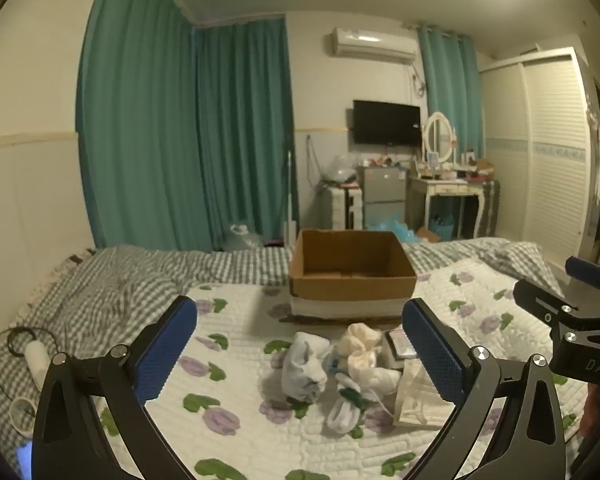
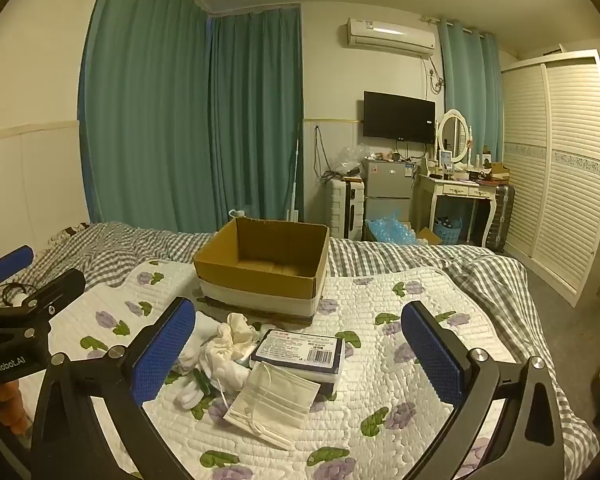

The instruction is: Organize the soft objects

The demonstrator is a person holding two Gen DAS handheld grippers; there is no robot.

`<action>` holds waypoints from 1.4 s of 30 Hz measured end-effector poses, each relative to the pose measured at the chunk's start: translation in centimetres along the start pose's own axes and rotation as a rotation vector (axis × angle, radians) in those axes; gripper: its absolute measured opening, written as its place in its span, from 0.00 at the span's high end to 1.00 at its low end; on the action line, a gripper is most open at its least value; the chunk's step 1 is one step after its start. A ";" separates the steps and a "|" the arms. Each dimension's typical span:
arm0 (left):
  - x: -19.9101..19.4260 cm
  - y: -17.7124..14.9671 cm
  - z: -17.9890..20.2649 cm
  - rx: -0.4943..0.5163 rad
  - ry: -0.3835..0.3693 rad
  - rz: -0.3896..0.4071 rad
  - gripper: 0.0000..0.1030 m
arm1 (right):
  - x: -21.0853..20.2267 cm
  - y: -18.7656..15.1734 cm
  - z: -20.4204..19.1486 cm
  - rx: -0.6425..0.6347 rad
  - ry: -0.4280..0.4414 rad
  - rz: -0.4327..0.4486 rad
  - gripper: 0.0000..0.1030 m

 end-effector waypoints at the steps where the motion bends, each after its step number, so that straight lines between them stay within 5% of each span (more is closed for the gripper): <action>1: 0.0 0.0 0.1 -0.001 0.001 0.000 0.00 | 0.0 0.0 0.0 0.000 -0.001 0.000 0.00; 42: -0.6 0.1 -0.3 -0.006 0.007 -0.009 0.00 | 0.2 -0.1 -0.1 0.006 0.011 -0.017 0.00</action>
Point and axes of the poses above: each gripper's, at about its wrist camera, not at the fingertips, and x roughly the way its jaws point, z to its right, y to its top, the point moved 3 cm from there along x, roughly the way its jaws point, and after that the axes turned 8 degrees about -z, right-handed, at the moved point
